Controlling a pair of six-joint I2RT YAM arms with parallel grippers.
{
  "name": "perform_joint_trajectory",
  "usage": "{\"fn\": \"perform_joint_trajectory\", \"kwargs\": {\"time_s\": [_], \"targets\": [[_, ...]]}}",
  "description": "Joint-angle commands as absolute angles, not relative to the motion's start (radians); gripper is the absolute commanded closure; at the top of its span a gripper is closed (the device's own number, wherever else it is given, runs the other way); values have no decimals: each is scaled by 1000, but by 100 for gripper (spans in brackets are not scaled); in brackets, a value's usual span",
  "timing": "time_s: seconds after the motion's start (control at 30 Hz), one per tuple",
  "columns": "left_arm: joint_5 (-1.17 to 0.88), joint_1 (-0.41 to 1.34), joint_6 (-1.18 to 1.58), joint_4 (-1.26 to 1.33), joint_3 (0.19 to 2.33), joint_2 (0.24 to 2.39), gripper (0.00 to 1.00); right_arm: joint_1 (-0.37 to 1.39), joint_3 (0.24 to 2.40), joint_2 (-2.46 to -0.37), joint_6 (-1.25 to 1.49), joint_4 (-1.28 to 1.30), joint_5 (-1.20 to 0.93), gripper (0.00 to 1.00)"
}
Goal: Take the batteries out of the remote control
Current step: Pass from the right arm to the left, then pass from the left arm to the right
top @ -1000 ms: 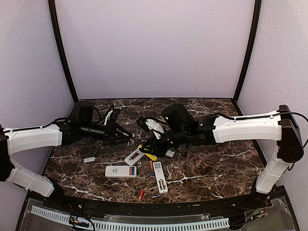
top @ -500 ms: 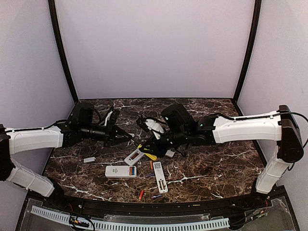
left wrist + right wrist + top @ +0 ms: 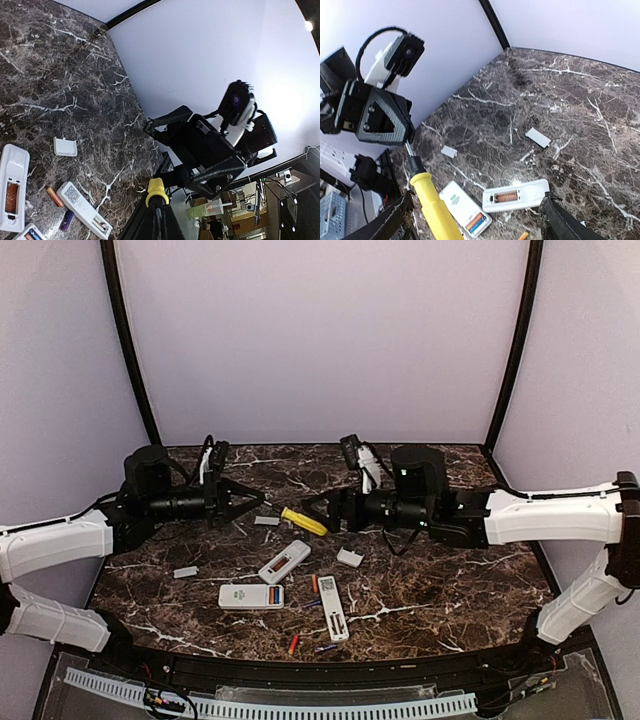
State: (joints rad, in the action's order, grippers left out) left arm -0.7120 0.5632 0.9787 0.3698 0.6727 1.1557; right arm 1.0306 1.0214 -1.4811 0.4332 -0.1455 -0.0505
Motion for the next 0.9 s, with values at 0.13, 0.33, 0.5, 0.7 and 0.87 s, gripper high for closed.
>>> {"fn": "perform_joint_trajectory", "kwargs": {"time_s": [0.13, 0.33, 0.5, 0.7, 0.87], "targets": [[-667, 563, 981, 582, 616, 1036, 100, 993, 933, -1475, 738, -529, -228, 17], [-662, 563, 986, 604, 602, 1008, 100, 994, 951, -1519, 772, -640, -354, 25], [-674, 563, 994, 627, 600, 1006, 100, 1000, 983, -1542, 758, -667, -414, 36], [-682, 563, 1003, 650, 593, 1005, 100, 1010, 992, -1541, 748, -668, -431, 56], [-695, 562, 1005, 646, 590, 1006, 100, 1013, 996, -1546, 746, -662, -431, 77]]}}
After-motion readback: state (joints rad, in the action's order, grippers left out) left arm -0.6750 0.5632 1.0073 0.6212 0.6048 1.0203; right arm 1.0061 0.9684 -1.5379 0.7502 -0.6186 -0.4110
